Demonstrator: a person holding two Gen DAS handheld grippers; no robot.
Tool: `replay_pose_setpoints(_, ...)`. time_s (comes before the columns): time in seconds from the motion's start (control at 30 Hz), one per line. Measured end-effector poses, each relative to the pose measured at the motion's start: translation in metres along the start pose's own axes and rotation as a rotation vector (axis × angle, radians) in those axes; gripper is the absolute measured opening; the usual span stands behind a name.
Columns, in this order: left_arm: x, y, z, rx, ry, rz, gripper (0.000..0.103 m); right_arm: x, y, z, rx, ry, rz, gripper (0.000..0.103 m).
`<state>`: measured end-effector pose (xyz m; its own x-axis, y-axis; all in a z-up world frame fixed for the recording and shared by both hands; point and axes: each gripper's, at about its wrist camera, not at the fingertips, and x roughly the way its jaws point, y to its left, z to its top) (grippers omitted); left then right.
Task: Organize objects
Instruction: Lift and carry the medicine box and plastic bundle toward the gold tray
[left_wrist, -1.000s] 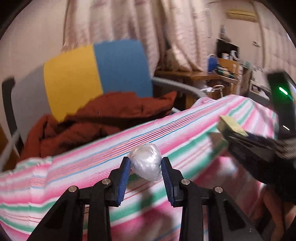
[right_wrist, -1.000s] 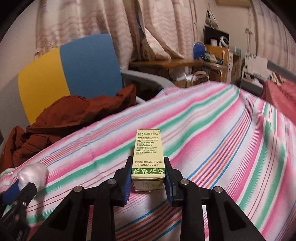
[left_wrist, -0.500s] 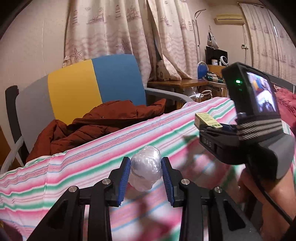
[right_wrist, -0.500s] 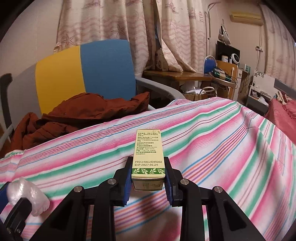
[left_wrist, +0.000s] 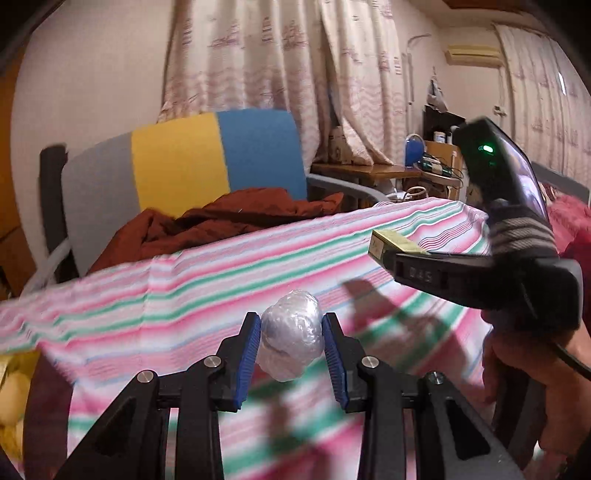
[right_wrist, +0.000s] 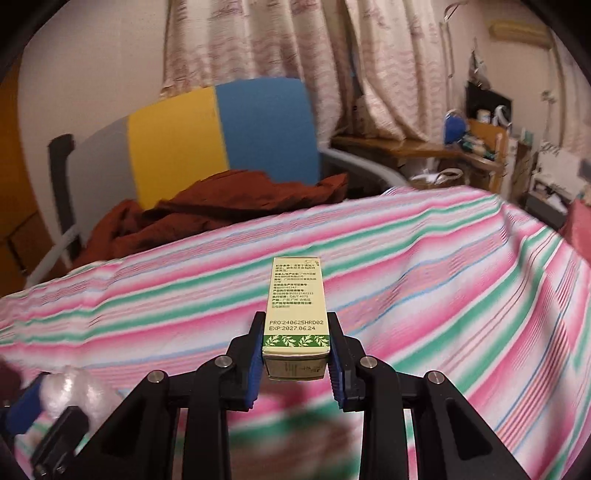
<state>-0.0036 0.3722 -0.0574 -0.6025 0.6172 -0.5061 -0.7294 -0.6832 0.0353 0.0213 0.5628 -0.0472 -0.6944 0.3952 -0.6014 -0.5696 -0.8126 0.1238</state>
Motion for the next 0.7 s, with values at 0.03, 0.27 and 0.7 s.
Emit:
replay_pose_setpoints(0.03,-0.007,0.006,-0.004,-0.029,0.009,-0.002,0.034,-0.005,0.004,-0.006,0.005,0.013,0.024,0.03)
replay_pose_setpoints(0.27,-0.059,0.027,-0.027,-0.102,0.025,-0.03,0.034,-0.039,0.035,-0.04,0.03,0.073,0.14,0.03)
replay_pose_setpoints(0.7,-0.162,0.08,-0.057,-0.168,-0.039,0.007,0.034,-0.097,0.119,-0.076,0.012,0.137,0.372,0.03)
